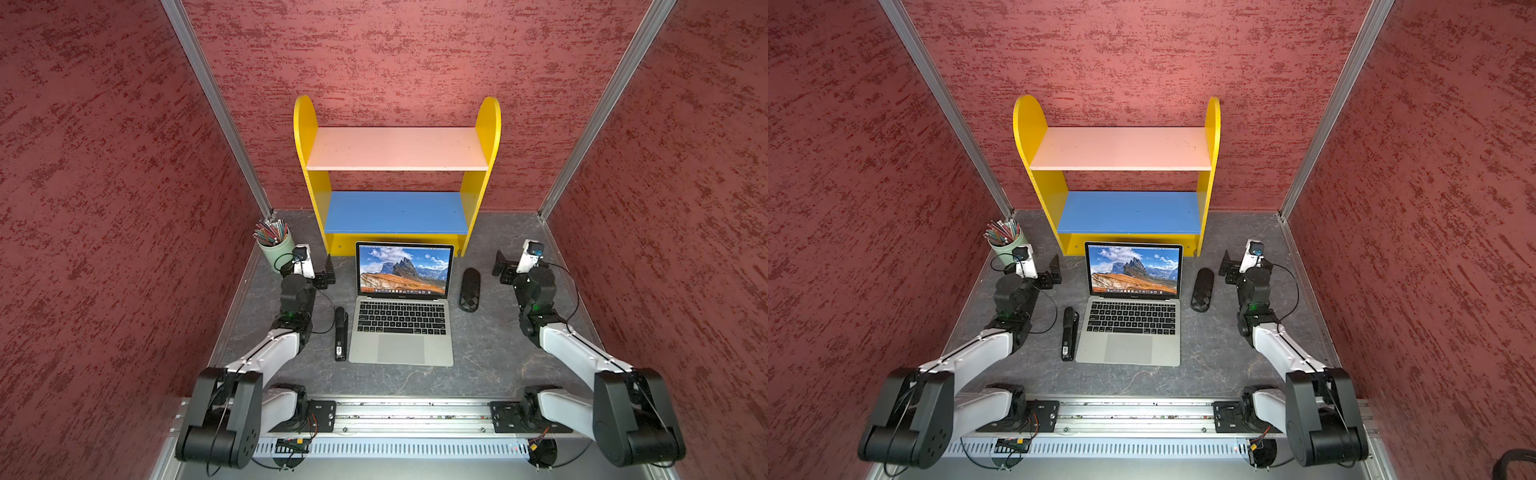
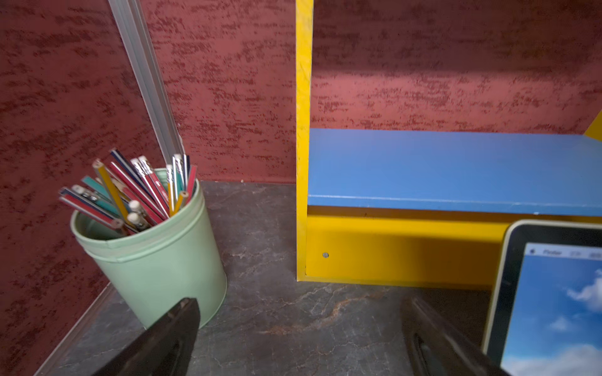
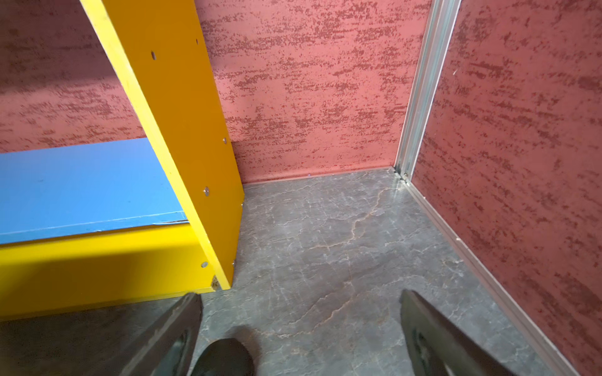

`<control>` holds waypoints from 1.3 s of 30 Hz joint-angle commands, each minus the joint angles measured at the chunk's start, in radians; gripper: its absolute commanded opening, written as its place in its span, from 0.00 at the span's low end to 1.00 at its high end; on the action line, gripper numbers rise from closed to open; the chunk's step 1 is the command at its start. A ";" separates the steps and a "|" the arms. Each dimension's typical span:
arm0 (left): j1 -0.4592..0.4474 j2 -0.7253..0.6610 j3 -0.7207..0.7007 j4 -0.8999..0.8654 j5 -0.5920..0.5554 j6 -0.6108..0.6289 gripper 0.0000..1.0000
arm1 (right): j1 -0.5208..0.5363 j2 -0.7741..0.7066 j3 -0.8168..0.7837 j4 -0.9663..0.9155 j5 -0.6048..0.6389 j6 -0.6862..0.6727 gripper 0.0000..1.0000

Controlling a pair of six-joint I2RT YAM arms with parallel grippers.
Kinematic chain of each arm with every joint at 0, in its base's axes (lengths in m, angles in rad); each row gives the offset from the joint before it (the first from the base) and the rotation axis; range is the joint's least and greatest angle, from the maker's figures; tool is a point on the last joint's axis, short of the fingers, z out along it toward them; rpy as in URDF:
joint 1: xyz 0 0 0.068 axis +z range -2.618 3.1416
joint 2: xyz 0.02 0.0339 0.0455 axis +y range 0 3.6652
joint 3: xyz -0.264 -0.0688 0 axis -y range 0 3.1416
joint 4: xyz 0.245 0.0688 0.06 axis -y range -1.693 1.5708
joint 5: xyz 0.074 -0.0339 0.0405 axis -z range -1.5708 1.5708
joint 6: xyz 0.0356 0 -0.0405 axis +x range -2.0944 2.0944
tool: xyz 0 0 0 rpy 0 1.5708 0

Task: Close the laptop lid and set it aside
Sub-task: Close the lid of the laptop.

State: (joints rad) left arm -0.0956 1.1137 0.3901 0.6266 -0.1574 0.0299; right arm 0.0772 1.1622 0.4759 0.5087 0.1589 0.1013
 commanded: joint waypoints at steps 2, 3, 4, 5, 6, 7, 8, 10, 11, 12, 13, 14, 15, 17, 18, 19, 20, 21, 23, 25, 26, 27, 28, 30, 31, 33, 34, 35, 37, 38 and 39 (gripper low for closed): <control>0.000 -0.131 0.074 -0.243 -0.043 -0.122 1.00 | 0.005 -0.053 0.087 -0.219 -0.070 0.138 0.99; 0.003 -0.152 0.083 -0.285 -0.041 -0.161 1.00 | 0.005 -0.063 0.105 -0.239 -0.102 0.158 0.99; 0.007 -0.173 0.088 -0.312 -0.032 -0.191 1.00 | 0.005 -0.071 0.119 -0.260 -0.133 0.181 0.98; 0.011 -0.196 0.092 -0.328 -0.020 -0.219 1.00 | 0.006 -0.084 0.130 -0.272 -0.161 0.210 0.98; 0.017 -0.214 0.098 -0.359 -0.010 -0.269 1.00 | 0.006 -0.095 0.142 -0.288 -0.186 0.247 0.98; 0.024 -0.238 0.106 -0.399 -0.009 -0.325 1.00 | 0.005 -0.109 0.155 -0.315 -0.195 0.301 0.98; 0.034 -0.258 0.114 -0.439 -0.013 -0.404 1.00 | 0.005 -0.124 0.174 -0.374 -0.186 0.373 0.98; 0.059 -0.299 0.121 -0.523 0.007 -0.536 1.00 | 0.004 -0.146 0.219 -0.485 -0.172 0.480 0.98; 0.074 -0.317 0.118 -0.545 0.042 -0.587 1.00 | 0.004 -0.152 0.237 -0.503 -0.215 0.471 0.99; 0.092 -0.335 0.111 -0.551 0.095 -0.618 1.00 | 0.003 -0.157 0.248 -0.510 -0.258 0.469 0.98; 0.109 -0.348 0.106 -0.547 0.148 -0.638 1.00 | 0.004 -0.162 0.255 -0.512 -0.296 0.471 0.98; 0.120 -0.356 0.101 -0.536 0.197 -0.654 1.00 | 0.004 -0.169 0.259 -0.508 -0.337 0.469 0.98; 0.131 -0.361 0.099 -0.526 0.243 -0.666 1.00 | 0.003 -0.175 0.262 -0.500 -0.380 0.464 0.98; 0.143 -0.362 0.105 -0.514 0.321 -0.688 1.00 | 0.003 -0.188 0.260 -0.462 -0.480 0.449 0.98; 0.143 -0.359 0.113 -0.519 0.350 -0.697 1.00 | 0.003 -0.195 0.260 -0.442 -0.525 0.448 0.98; 0.143 -0.356 0.122 -0.530 0.376 -0.707 1.00 | 0.003 -0.200 0.263 -0.427 -0.556 0.448 0.99; 0.143 -0.352 0.131 -0.536 0.401 -0.716 1.00 | 0.004 -0.205 0.272 -0.423 -0.581 0.448 0.98; 0.143 -0.346 0.140 -0.546 0.426 -0.725 1.00 | 0.004 -0.208 0.283 -0.426 -0.597 0.446 0.98; 0.144 -0.333 0.165 -0.579 0.464 -0.750 1.00 | 0.004 -0.207 0.307 -0.441 -0.631 0.436 0.98; 0.143 -0.316 0.180 -0.584 0.520 -0.770 1.00 | 0.008 -0.197 0.343 -0.460 -0.675 0.428 0.98; 0.144 -0.311 0.183 -0.583 0.539 -0.780 1.00 | 0.013 -0.190 0.358 -0.467 -0.692 0.425 0.98; 0.142 -0.308 0.186 -0.579 0.554 -0.788 1.00 | 0.018 -0.185 0.371 -0.473 -0.704 0.419 0.98; 0.140 -0.304 0.187 -0.576 0.565 -0.795 1.00 | 0.026 -0.178 0.385 -0.480 -0.717 0.411 0.98; 0.133 -0.303 0.191 -0.573 0.577 -0.800 1.00 | 0.047 -0.159 0.418 -0.500 -0.733 0.385 0.98; 0.130 -0.303 0.193 -0.576 0.579 -0.798 1.00 | 0.059 -0.149 0.436 -0.517 -0.736 0.371 0.98; 0.121 -0.303 0.198 -0.580 0.583 -0.795 1.00 | 0.086 -0.124 0.475 -0.545 -0.736 0.346 0.98; 0.116 -0.303 0.201 -0.583 0.586 -0.793 1.00 | 0.101 -0.110 0.496 -0.559 -0.736 0.333 0.99; 0.112 -0.303 0.204 -0.586 0.589 -0.793 1.00 | 0.117 -0.094 0.516 -0.573 -0.731 0.322 0.98; 0.105 -0.304 0.208 -0.592 0.595 -0.789 1.00 | 0.147 -0.065 0.556 -0.602 -0.722 0.300 0.98; 0.101 -0.306 0.210 -0.595 0.597 -0.787 1.00 | 0.160 -0.049 0.575 -0.614 -0.716 0.288 0.98; 0.097 -0.308 0.212 -0.598 0.600 -0.784 1.00 | 0.175 -0.036 0.594 -0.624 -0.711 0.277 0.98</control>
State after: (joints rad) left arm 0.0116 0.8112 0.5713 0.0414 0.4145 -0.7555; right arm 0.2123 1.0966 1.0088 -0.0582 -0.5465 0.4366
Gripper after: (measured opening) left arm 0.996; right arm 0.985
